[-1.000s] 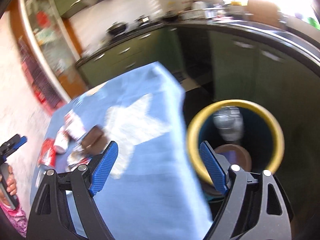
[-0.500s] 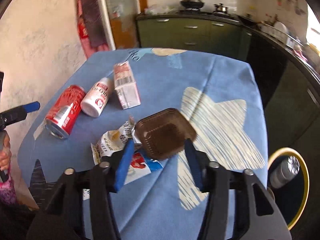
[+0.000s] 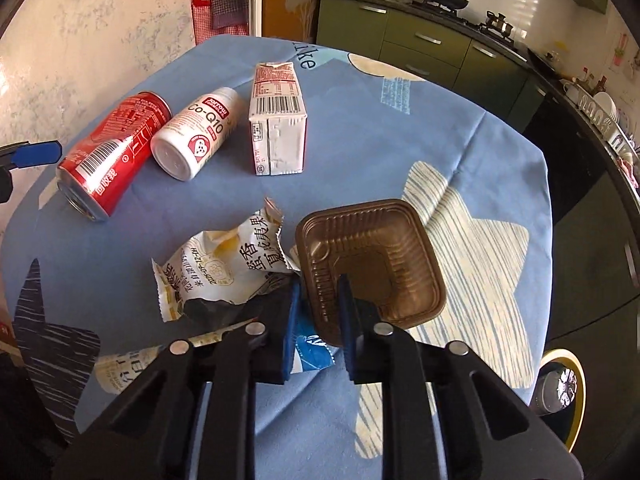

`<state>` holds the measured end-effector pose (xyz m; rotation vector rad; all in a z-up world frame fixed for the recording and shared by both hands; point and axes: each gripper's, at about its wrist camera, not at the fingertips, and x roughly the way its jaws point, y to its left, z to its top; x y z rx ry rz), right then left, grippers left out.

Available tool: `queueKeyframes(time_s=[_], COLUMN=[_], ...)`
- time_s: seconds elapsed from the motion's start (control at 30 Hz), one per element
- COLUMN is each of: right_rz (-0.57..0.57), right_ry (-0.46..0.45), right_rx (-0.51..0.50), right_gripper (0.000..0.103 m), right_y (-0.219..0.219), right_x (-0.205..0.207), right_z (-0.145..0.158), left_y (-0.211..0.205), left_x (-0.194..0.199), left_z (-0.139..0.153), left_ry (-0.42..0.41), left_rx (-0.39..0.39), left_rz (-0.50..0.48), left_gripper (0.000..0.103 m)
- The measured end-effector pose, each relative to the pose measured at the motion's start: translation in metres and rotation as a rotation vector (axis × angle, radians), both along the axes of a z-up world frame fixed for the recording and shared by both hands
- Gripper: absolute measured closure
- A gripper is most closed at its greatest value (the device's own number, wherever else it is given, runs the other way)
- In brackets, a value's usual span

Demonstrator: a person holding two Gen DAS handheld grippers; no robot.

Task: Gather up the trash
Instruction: 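Carry the brown tray with the right gripper into the bin and release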

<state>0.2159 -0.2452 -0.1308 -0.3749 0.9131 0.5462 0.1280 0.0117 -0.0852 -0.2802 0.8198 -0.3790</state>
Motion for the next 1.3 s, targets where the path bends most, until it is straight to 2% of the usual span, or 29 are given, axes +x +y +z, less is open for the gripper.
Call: queueKeyframes(time_s=[0.03,0.4,0.5,0.63,0.77,0.87,1.13,1.3], right_rz=[-0.008,-0.146,-0.229,-0.400,-0.600,-0.706,-0.844,-0.894], right_ry=[-0.007,-0.070,-0.102,-0.131,-0.130,-0.110,-0.048,-0.058], right_rx=[0.013,0.225,0.263,0.286,0.271,0.265,0.273,0.317], right_gripper=[0.098,0.099,0.099,0.099,0.099,0.099,0.097,0.089], right_y=[-0.002,-0.054,-0.085,-0.144,-0.211,-0.249,-0.299,-0.308], right_x=[-0.001,-0.028,-0.039,-0.050,-0.057,-0.058,-0.048,-0.054], right_z=[0.002,0.045,0.057,0.061,0.051,0.038,-0.001,-0.005], left_y=[-0.001,-0.014,-0.021,-0.031,-0.042,-0.054,-0.080,-0.092], left_x=[0.000,-0.006,-0.008,-0.010,-0.009,-0.008,-0.007,-0.005], left_z=[0.000,0.010,0.015,0.020,0.023,0.023,0.022,0.019], left_ry=[-0.001,-0.025,-0.036,-0.049,-0.051,-0.051,-0.040,-0.026], left_rx=[0.001,0.014,0.025,0.032,0.039,0.050,0.073,0.089], left_rz=[-0.002,-0.040,-0.061,-0.083,-0.104,-0.128,-0.184,-0.214], left_gripper=[0.015,0.015,0.015,0.015,0.015,0.015,0.015,0.015])
